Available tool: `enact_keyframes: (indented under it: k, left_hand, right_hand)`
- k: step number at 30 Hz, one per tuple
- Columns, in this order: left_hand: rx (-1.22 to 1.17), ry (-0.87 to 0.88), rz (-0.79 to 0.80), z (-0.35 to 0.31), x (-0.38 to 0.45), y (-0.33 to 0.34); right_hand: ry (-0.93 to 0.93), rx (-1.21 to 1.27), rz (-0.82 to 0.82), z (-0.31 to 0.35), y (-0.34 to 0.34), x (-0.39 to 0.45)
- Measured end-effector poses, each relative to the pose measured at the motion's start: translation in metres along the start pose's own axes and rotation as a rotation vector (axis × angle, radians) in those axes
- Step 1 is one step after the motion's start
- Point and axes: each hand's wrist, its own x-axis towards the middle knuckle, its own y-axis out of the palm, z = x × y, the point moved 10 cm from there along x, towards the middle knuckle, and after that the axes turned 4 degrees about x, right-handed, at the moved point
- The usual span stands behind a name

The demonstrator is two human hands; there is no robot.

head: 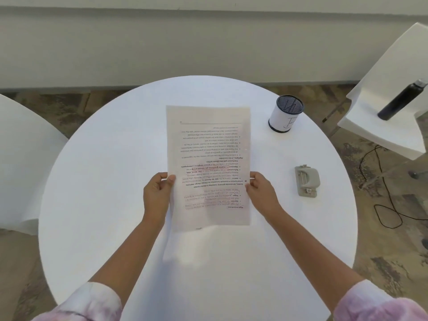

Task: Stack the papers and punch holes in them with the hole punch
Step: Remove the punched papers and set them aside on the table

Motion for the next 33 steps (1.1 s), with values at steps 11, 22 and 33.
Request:
enact_keyframes:
  k: [11, 22, 33]
  left_hand:
    - [0.062, 0.367, -0.187, -0.068, -0.017, -0.019]
    - [0.233, 0.254, -0.128, -0.038, -0.007, -0.024]
    - [0.324, 0.073, -0.169, 0.001, 0.005, -0.032]
  right_hand:
    - [-0.296, 0.179, -0.133, 0.084, -0.002, -0.005]
    - [-0.246, -0.074, 0.015, 0.047, 0.047, 0.007]
    - [-0.15, -0.149, 0.09, 0.026, 0.07, 0.011]
